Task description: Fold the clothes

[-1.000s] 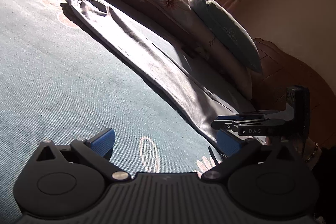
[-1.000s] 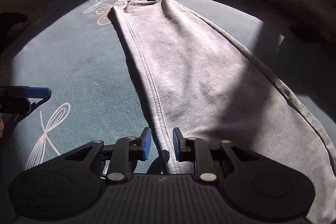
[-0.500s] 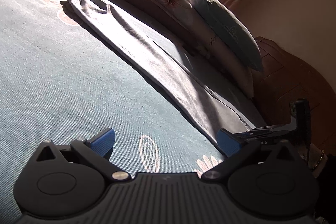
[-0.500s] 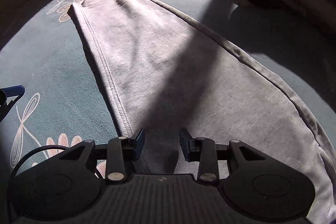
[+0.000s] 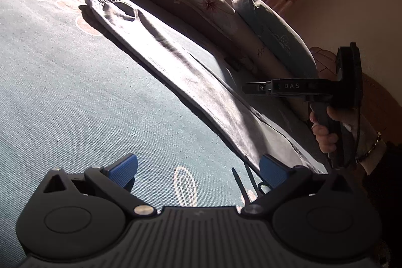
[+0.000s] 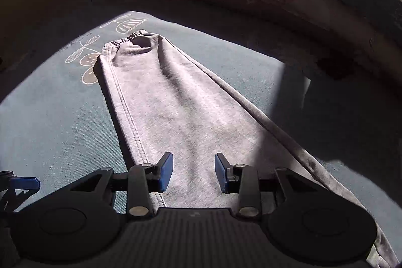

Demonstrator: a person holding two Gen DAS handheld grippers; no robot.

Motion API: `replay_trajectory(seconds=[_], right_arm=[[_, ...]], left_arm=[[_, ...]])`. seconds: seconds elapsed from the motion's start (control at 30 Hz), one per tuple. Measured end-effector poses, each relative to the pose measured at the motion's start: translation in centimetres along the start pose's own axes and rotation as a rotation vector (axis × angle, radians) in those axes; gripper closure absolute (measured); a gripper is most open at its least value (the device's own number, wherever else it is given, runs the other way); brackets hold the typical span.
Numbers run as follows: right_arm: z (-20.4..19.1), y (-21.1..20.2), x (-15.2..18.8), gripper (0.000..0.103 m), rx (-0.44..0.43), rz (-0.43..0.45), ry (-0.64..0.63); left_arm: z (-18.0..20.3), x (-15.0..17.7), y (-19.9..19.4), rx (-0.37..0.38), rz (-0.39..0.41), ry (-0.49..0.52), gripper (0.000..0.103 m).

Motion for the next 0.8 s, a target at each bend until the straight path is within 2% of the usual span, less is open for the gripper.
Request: replay_trajectory(seconds=[0.1,0.13,0.2,0.3,0.53,0.6,0.8], right_arm=[[-0.9,3.4,-3.4,0.065,0.004,0.021,-0.004],[-1.3,4.6,-4.4,0.073,0.005,0.029,-0.003],[-2.0,7.0,-6.2,0.079,0.017,0.042,-0.003],[-3.1,10.6,-8.3,0.081,0.054,0.055,-0.005],[-3.4,17.7,-10.1,0.082,0.121,0.039,0.055],[-3.0,18.5,-10.8,0.083,0.143,0.056,0.052],[-5.0,16.1,-12.2,0.08,0.001,0.082,0.103]], left_arm=[[-0.4,-0.8,-0.8,-0.025,0.047,0.003,0.001],[-0.6,-1.1,-1.1,-0.039,0.062,0.01,0.001],[-0.9,-1.7,-1.6,-0.066,0.092,0.025,0.001],[-1.3,-2.0,-1.8,-0.074,0.101,0.026,0.001],[-1.2,-1.9,-1.4,-0.072,0.085,0.035,0.001],[-1.1,-1.7,-1.4,-0.069,0.081,0.041,0.001],[-1.2,-1.5,-1.5,-0.068,0.081,0.03,0.001]])
Point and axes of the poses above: each gripper's, at about its wrist camera, not at the fingertips, and y roughly the way its jaws point, z to its right, x to its underside, the point moved 9 cm from there along y, roughly the way its jaws point, and after that the axes turned 7 degrees about x, right-handed, at the moved point
